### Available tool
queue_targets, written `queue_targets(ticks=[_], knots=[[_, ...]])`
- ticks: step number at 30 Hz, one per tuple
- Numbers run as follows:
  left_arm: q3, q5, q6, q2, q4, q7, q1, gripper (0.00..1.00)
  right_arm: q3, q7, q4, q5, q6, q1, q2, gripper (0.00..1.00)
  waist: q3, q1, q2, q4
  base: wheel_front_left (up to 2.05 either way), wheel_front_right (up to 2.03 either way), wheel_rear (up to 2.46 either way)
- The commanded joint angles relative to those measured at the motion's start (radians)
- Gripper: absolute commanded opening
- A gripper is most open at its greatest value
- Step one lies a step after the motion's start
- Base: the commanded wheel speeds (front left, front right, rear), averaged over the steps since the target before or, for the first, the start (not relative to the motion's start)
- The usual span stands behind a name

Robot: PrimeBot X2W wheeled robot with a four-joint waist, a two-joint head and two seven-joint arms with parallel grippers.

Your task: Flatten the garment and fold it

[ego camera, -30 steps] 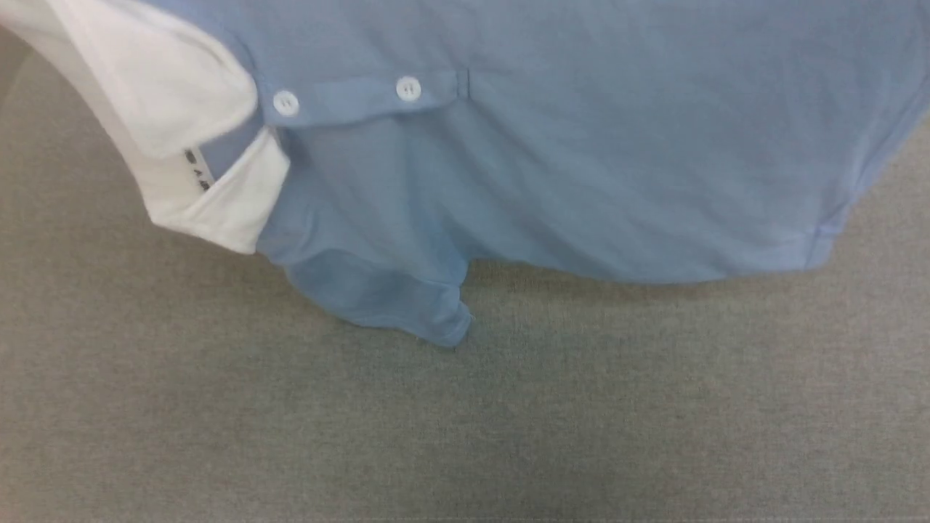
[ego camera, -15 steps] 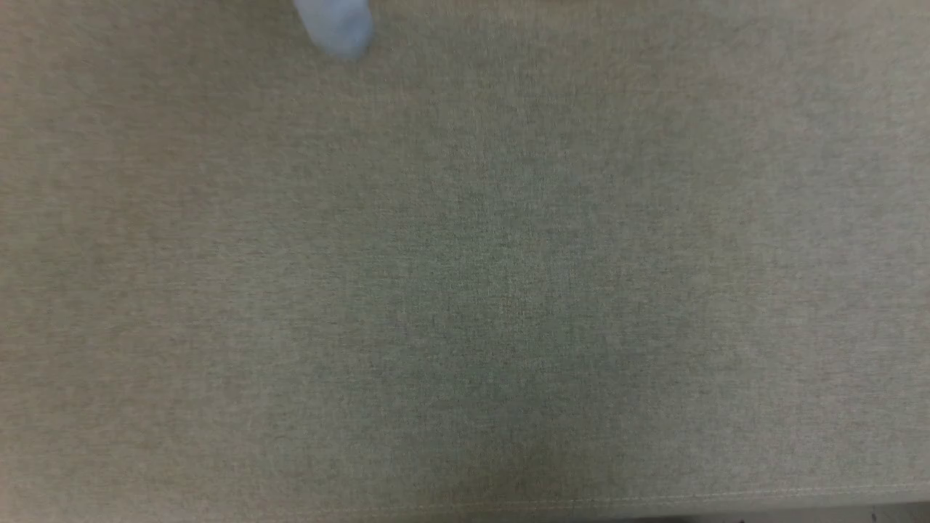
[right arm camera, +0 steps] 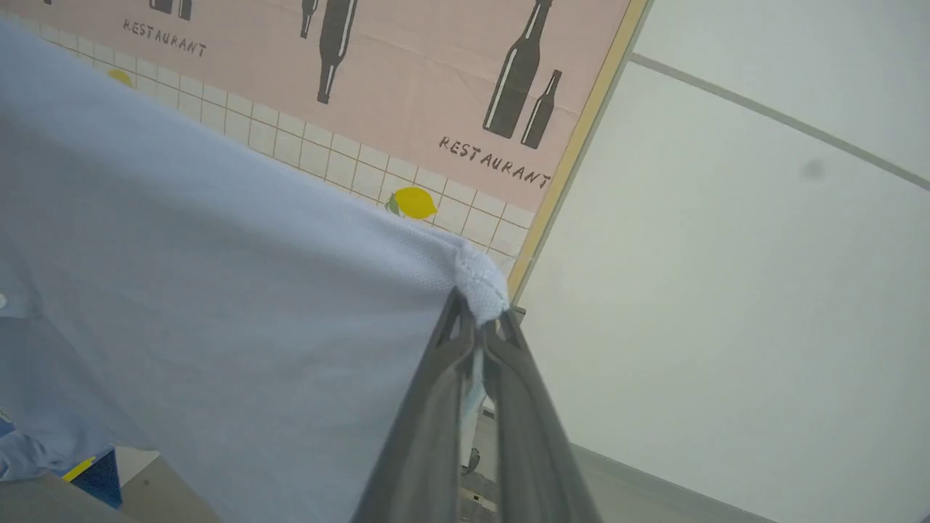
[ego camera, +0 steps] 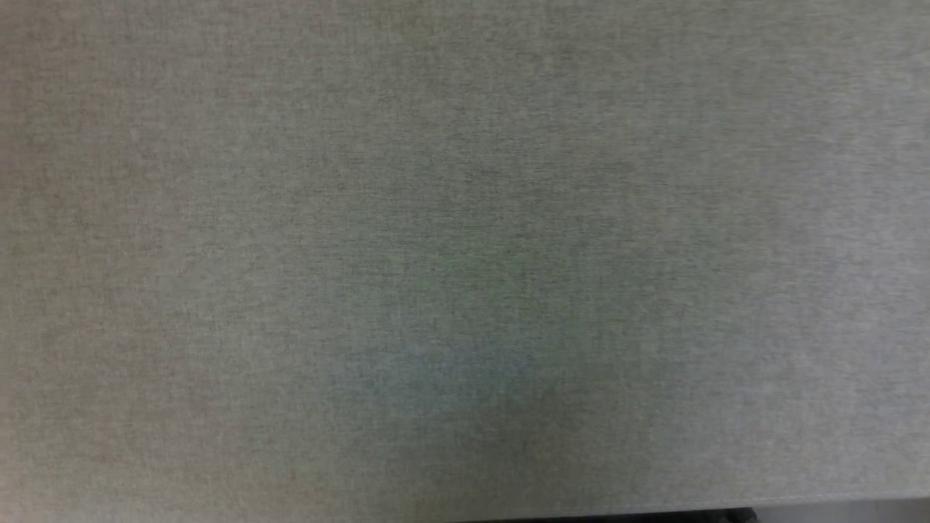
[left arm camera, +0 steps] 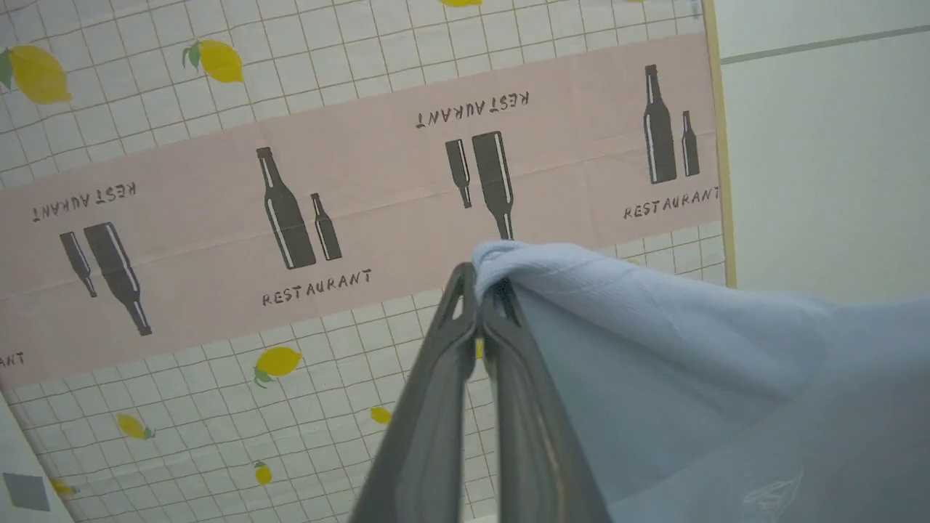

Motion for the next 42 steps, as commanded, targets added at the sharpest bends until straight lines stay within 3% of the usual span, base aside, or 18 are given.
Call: queue_targets(ticks=[1, 8, 15, 20, 30, 35, 42], knots=[[-0.007, -0.019, -0.004, -0.006, 0.008, -0.015, 0.053, 0.0, 0.012, -0.016, 0.017, 0.011, -0.002, 0.036, 0.005, 0.0, -0.005, -0.0002, 0.0, 0.021, 0.0, 0.0, 0.0], [-0.039, -0.078, 0.015, -0.035, -0.027, -0.062, 0.381, 0.0, 0.087, -0.061, 0.067, 0.025, -0.002, 0.244, 0.018, 0.0, -0.085, -0.0002, 0.0, 0.062, 0.0, 0.0, 0.0], [-0.089, -0.132, 0.102, -0.02, -0.212, -0.044, 0.821, 0.0, 0.154, -0.097, 0.026, 0.073, -0.002, 0.537, -0.004, 0.0, -0.226, -0.0002, 0.0, 0.096, 0.0, 0.0, 0.0], [-0.132, -0.172, 0.178, 0.054, -0.409, 0.031, 1.118, 0.0, 0.19, -0.102, -0.045, 0.098, -0.002, 0.744, -0.043, 0.0, -0.324, -0.0002, 0.0, 0.107, 0.0, 0.0, 0.0], [-0.194, -0.253, 0.36, 0.277, -0.84, 0.179, 1.593, 0.0, 0.187, -0.023, -0.197, 0.132, -0.002, 1.099, -0.135, 0.0, -0.467, -0.0002, 0.0, 0.115, 0.0, 0.0, 0.0], [-0.223, -0.296, 0.408, 0.344, -0.982, 0.239, 1.72, 0.0, 0.154, 0.049, -0.259, 0.149, -0.002, 1.236, -0.181, 0.0, -0.524, -0.0002, 0.0, 0.119, 0.0, 0.0, 0.0], [-0.278, -0.365, 0.453, 0.407, -1.117, 0.319, 1.868, 0.0, 0.132, 0.238, -0.415, 0.254, -0.002, 1.45, -0.271, 0.0, -0.599, -0.0002, 0.0, 0.121, 0.0, 0.0, 0.0]])
